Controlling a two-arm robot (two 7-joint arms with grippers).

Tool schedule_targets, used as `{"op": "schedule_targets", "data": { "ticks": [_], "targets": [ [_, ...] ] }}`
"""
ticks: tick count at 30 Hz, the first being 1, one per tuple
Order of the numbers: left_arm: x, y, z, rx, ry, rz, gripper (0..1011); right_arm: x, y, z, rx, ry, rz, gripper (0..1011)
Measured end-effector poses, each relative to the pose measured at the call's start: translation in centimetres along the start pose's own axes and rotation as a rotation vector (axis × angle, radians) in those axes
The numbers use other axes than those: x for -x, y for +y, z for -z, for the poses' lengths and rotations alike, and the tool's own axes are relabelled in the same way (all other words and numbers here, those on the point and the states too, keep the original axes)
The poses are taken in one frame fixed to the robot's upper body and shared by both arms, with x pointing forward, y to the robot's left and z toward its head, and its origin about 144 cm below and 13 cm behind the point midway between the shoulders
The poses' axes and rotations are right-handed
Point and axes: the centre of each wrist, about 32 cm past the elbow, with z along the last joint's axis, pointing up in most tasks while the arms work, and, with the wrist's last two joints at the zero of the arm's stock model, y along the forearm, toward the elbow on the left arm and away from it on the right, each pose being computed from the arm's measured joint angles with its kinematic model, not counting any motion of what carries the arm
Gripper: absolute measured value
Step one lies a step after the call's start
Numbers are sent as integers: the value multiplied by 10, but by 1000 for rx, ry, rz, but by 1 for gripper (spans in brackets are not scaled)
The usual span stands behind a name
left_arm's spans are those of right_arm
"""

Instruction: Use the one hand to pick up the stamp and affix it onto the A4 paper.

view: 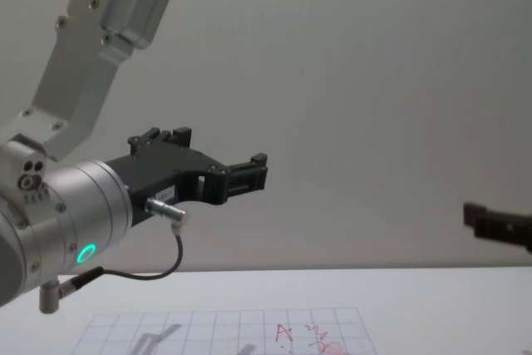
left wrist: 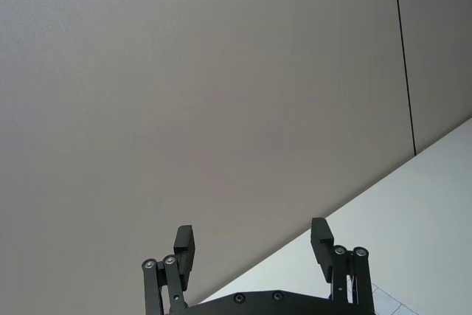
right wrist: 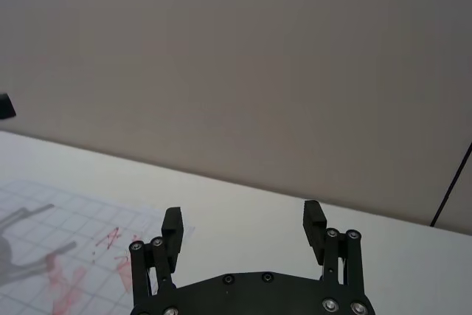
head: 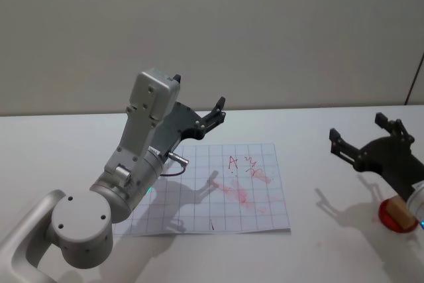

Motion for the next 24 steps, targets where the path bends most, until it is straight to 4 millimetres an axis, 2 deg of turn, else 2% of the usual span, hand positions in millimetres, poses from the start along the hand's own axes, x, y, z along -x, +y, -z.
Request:
{"op": "schedule_targets", "data": {
  "ticks": [9,24],
  "targets": [
    [0,0,0,0,0,0,1001,9,5,-3,-91,29,23,1001],
    [0,0,0,0,0,0,1001,10,5,-3,-99,32,26,1001]
  ]
}}
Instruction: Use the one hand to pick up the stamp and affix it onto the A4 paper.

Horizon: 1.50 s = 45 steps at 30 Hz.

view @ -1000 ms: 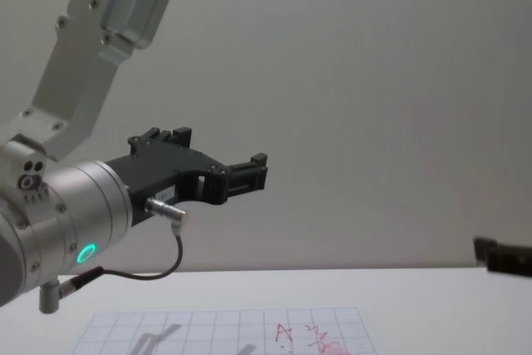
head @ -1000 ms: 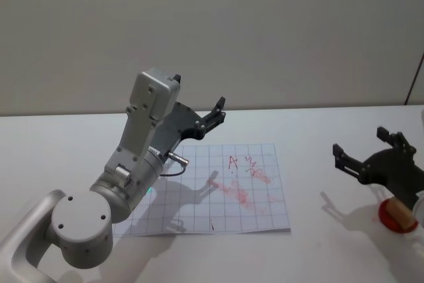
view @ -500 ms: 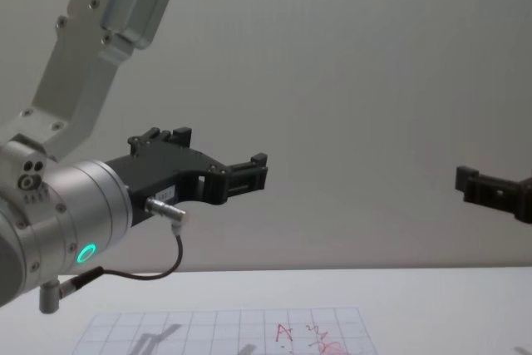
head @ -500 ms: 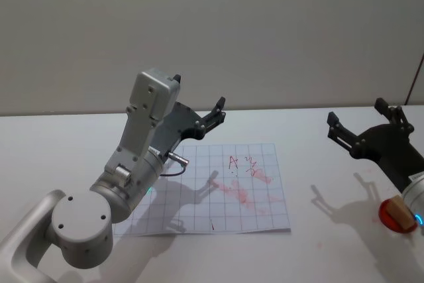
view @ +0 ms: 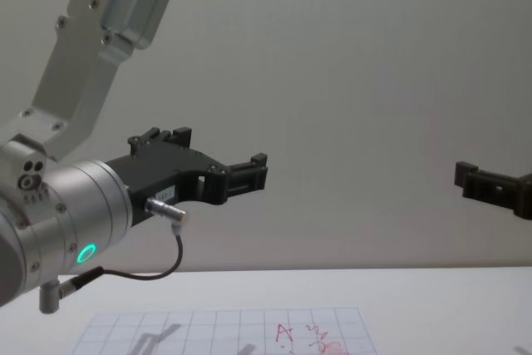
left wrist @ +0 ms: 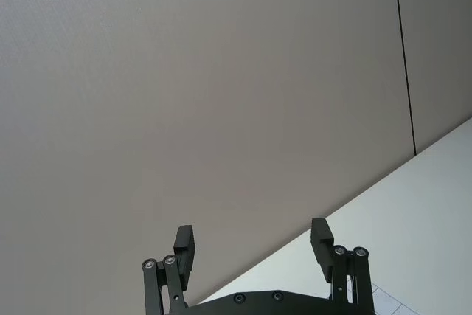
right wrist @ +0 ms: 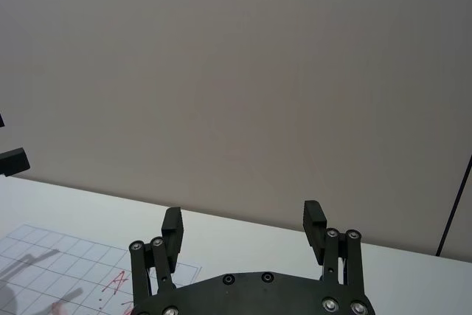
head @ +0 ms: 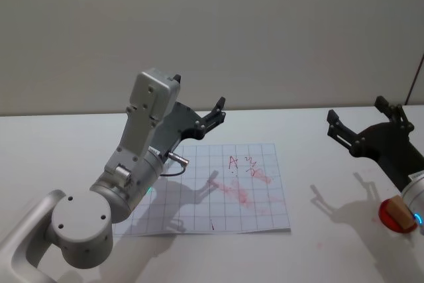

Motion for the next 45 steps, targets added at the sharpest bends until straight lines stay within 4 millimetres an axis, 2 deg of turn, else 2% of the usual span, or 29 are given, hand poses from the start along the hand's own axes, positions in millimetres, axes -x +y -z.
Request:
{"op": "schedule_targets", "data": {
  "ticks": [5,16,26,38,45],
  "targets": [
    [0,0,0,0,0,0,1001,-3,-1,-1,-1,-1,1,1001],
    [0,0,0,0,0,0,1001,-29,-18,-4,19,4,10,1001],
    [0,0,0,0,0,0,1001,-48,-50,-3,128,27,4,1001],
    [0,0,0,0,0,0,1001,-56,-82,2,304,27,-22,1001],
    [0,0,0,0,0,0,1001,-60,-93,5,398,-7,-21,1001]
  ]
}}
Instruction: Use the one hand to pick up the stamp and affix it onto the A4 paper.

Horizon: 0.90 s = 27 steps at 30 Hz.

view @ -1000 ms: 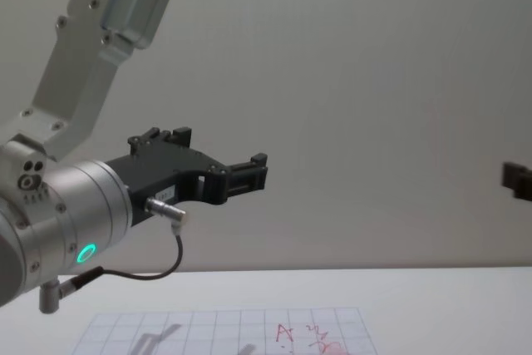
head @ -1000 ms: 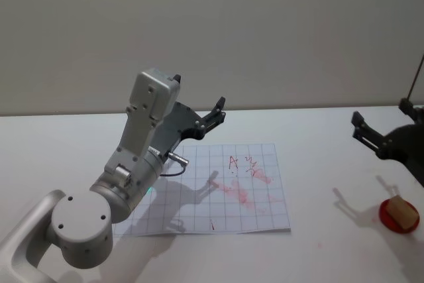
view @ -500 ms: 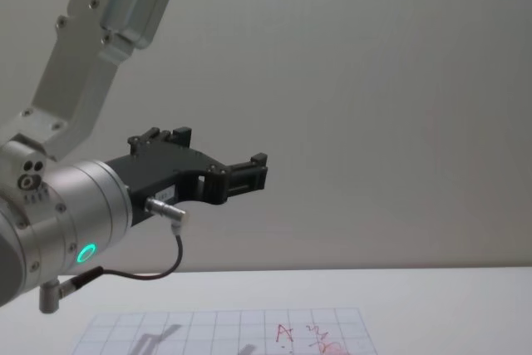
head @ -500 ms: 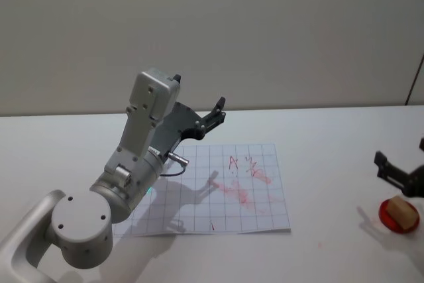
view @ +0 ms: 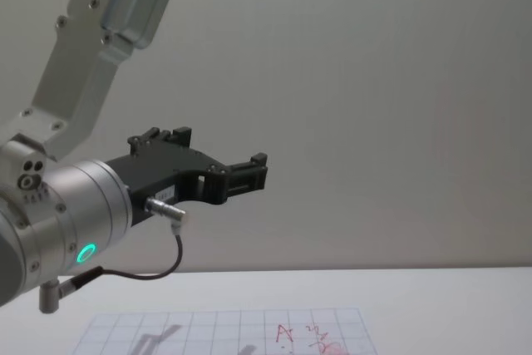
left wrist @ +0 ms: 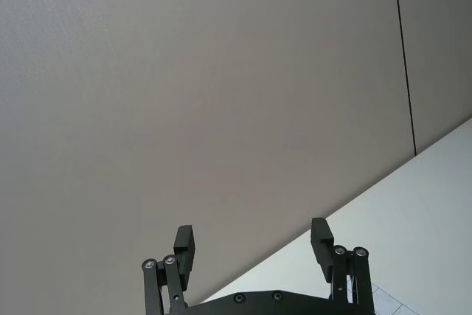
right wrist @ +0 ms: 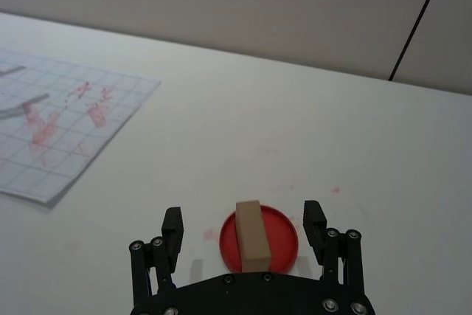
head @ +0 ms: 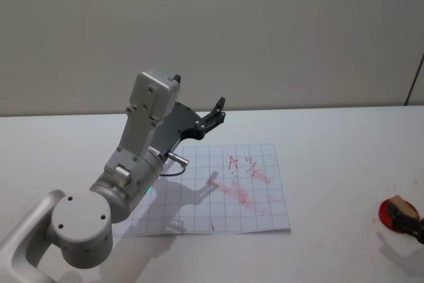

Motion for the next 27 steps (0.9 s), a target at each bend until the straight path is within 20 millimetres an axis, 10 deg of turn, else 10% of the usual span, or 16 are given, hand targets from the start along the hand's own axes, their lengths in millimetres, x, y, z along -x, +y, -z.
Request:
{"op": "schedule_targets", "data": {
  "ticks": [27],
  "targets": [
    [0,0,0,0,0,0,1001,-9,22,1,120,-63,-18,911]
  ]
}}
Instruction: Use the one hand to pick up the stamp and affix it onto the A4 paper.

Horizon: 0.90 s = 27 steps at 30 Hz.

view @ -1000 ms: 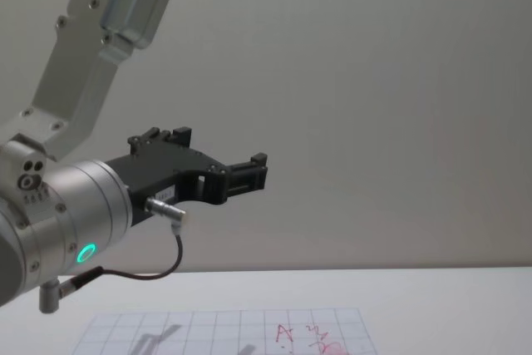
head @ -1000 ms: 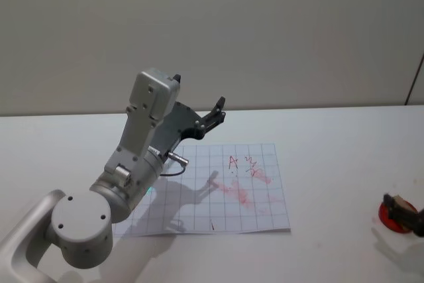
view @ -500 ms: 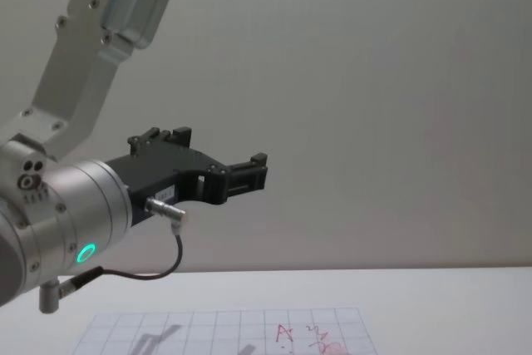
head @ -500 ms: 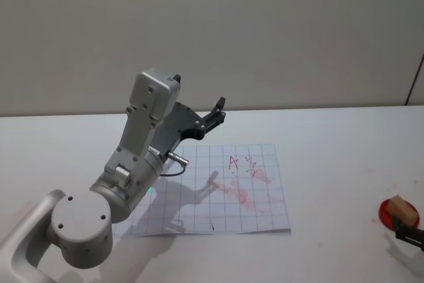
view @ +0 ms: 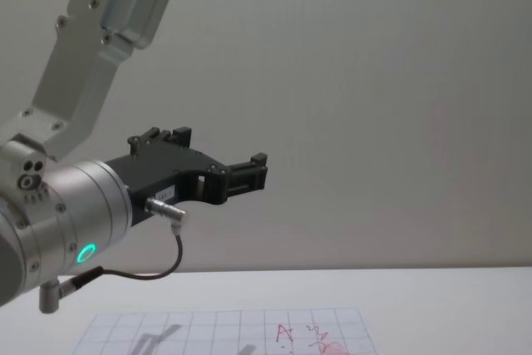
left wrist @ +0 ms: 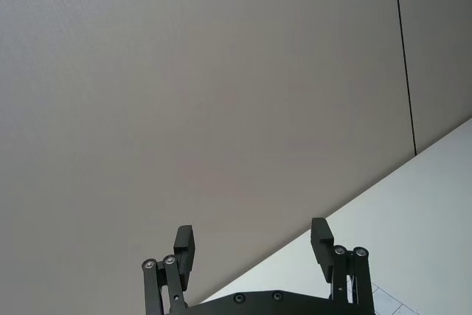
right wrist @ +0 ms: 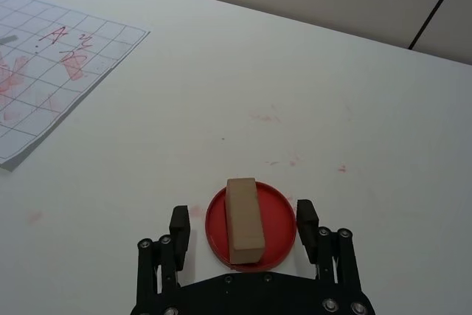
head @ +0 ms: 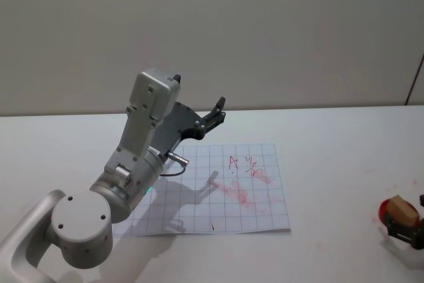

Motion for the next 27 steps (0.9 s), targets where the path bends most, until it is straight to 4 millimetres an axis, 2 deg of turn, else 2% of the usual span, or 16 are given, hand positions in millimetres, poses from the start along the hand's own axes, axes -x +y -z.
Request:
{"op": "schedule_targets", "data": {
  "ticks": [5,8,10,20,21,24,27],
  "targets": [
    [0,0,0,0,0,0,1001,0,3,-1,7,-3,-5,761],
    [0,0,0,0,0,0,1001,-1,5,-1,8,-4,-8,705],
    [0,0,0,0,0,0,1001,-1,5,-2,9,-4,-9,606],
    [0,0,0,0,0,0,1001,-1,7,-2,12,-6,-13,330],
    [0,0,0,0,0,0,1001,-1,8,-2,12,-6,-13,263],
    [0,0,0,0,0,0,1001,-1,8,-2,13,-6,-13,217],
    [0,0,0,0,0,0,1001,-1,8,-3,11,-7,-13,217]
  ]
}}
